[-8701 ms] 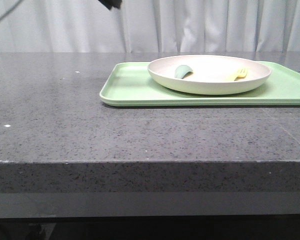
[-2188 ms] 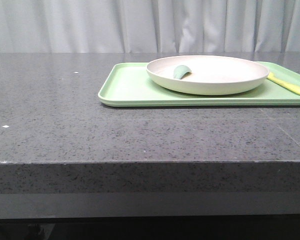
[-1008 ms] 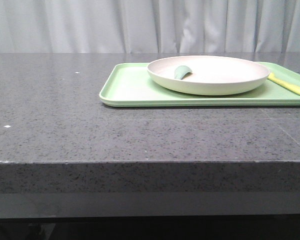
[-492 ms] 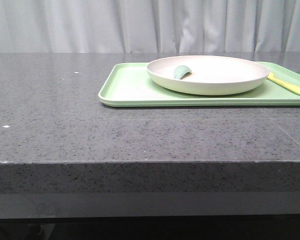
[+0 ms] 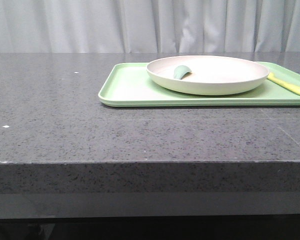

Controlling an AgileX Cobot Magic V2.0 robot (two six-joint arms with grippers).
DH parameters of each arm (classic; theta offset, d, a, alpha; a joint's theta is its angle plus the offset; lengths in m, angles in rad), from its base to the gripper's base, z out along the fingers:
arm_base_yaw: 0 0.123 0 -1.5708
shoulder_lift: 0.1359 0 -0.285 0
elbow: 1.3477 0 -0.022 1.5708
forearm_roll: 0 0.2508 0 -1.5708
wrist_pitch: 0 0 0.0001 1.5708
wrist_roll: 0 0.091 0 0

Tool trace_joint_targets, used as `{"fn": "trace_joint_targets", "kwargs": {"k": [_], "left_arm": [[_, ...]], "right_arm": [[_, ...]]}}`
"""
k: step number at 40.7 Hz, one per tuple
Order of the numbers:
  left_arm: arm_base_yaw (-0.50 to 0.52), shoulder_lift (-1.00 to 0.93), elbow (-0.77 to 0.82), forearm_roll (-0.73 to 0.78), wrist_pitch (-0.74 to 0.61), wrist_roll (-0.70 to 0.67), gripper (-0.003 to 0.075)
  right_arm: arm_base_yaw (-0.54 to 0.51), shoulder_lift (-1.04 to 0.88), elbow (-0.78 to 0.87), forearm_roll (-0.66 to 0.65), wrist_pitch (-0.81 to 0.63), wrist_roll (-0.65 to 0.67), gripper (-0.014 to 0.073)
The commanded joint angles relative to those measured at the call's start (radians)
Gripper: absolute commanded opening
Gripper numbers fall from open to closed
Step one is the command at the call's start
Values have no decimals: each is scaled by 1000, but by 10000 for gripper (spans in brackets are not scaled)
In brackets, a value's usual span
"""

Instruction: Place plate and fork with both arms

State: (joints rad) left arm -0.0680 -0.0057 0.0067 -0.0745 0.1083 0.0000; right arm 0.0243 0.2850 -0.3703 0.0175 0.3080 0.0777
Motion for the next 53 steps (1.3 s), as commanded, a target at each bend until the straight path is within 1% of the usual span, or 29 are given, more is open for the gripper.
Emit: {"fn": "trace_joint_targets", "kwargs": {"k": [1,8,13,16,22,29,36,42,53], "left_arm": [[4,-20,1,-1,-72,0,-18],[4,-20,1,-1,-72,0,-18],[4,-20,1,-1,-72,0,-18],[4,-20,1,-1,-72,0,-18],[4,-20,1,-1,-72,0,-18],[4,-20,1,-1,-72,0,-18],[4,-20,1,-1,-72,0,-18],[4,-20,1,-1,-72,0,-18],[4,-20,1,-1,-72,0,-18]], "right_arm": [[2,7,-27,-6,-86,-9,-68],[2,7,-27,-9,-88,-14,-68],[2,0,-4,6,-104,-86,-68],[2,-16,43,34,-132,-134,-68],[2,-100,175,54,-191,-135,-68],[2,-229,314,59,-187,-135,-68],[2,-316,395,94,-192,-135,-68],[2,-314,395,97,-153,-135,-68],[2,-314,394,97,-151,-135,-68]]}}
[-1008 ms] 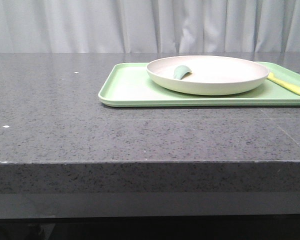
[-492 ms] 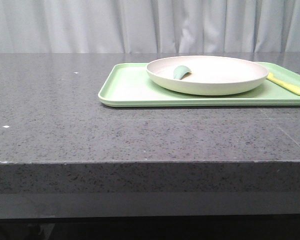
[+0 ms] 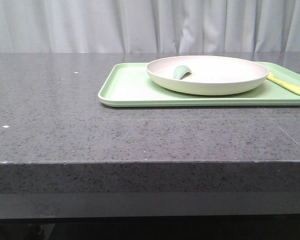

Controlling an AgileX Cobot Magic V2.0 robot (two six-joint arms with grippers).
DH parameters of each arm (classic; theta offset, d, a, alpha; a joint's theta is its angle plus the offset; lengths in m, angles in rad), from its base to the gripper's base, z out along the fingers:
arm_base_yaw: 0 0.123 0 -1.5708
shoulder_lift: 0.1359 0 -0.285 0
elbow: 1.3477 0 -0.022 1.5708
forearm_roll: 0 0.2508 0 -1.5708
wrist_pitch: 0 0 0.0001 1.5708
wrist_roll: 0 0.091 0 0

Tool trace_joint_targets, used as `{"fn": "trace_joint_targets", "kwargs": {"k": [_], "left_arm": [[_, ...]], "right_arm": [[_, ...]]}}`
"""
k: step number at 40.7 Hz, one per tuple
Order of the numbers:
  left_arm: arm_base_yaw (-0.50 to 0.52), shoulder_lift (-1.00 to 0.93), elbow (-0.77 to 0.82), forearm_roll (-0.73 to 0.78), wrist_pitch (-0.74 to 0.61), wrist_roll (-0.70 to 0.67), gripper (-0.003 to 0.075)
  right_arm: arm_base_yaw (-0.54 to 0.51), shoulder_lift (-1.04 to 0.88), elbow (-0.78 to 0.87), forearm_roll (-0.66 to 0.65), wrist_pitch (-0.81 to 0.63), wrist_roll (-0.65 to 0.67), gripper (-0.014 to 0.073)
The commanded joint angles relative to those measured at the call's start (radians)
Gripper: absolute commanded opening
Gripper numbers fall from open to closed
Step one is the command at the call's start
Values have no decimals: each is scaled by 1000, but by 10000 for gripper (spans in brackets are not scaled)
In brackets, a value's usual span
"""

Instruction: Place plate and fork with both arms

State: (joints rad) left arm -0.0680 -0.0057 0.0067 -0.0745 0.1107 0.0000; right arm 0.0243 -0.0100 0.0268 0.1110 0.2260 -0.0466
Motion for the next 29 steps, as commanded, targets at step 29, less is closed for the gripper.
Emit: {"fn": "trace_joint_targets", "kwargs": {"k": [29], "left_arm": [[4,-20,1,-1,-75,0,-18]], "right_arm": [[2,-19,-3,3,-61,-11,-68]]}}
